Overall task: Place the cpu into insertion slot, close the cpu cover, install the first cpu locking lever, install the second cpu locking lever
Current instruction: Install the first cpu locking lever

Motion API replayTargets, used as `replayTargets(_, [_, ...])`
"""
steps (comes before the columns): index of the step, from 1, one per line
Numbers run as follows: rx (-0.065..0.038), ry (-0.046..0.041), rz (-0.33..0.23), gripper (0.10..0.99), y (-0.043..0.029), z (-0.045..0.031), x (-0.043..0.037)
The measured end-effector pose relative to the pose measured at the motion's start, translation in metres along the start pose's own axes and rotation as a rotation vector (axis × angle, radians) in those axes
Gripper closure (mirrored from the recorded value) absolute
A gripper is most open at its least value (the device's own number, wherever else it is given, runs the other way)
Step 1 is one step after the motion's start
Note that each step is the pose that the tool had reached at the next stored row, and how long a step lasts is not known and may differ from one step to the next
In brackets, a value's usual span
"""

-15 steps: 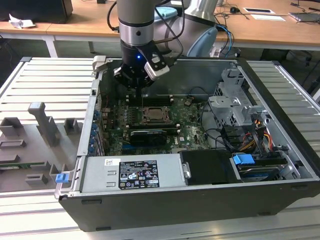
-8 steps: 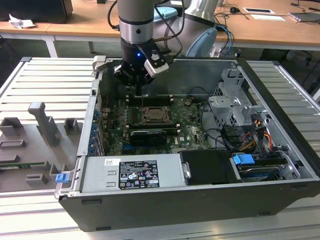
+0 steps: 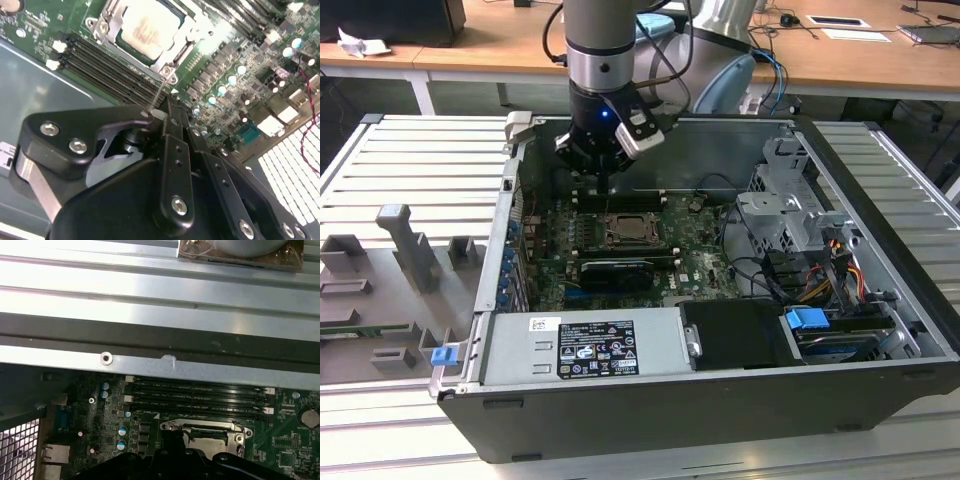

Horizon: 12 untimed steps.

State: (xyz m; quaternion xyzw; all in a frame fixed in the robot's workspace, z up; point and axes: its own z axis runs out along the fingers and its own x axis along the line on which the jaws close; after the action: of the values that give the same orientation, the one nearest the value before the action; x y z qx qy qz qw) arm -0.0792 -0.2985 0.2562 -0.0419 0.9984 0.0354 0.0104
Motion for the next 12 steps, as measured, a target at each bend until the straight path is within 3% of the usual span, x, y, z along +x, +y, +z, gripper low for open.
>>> replayTargets(9, [-0.001,-0.0002,0.0,0.98,-0.0004,0.0004,-0.0043])
replayTargets(12, [-0.005,-0.0005,0.0,0.98,-0.0007,0.0013,-0.0077])
